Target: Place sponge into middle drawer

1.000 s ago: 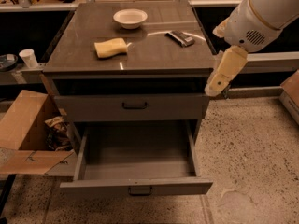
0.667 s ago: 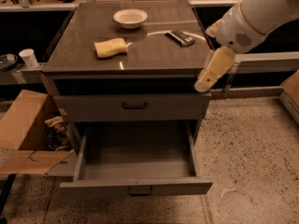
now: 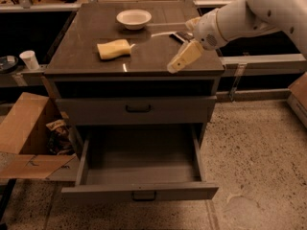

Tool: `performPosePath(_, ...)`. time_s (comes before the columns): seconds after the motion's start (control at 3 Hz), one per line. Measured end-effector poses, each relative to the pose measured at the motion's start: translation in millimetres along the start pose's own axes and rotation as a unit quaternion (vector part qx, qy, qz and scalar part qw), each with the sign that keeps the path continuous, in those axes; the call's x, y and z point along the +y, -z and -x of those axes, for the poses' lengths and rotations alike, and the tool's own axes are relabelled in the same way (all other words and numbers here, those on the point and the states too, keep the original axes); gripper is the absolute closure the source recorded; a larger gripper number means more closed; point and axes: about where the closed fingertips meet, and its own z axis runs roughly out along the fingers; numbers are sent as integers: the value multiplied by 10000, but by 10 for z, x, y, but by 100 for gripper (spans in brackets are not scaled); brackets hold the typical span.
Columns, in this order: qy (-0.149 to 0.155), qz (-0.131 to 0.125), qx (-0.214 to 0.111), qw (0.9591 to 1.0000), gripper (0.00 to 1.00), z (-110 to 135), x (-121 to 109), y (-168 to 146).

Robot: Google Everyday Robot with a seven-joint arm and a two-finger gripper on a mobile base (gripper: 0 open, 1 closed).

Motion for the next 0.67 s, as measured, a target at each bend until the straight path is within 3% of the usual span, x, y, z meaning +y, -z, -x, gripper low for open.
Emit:
performPosePath(0.33,-445,60,-785,9959,0,76,-284,-444)
performPosePath(0.67,-445,60,-786,9959,0,76,-285,-444)
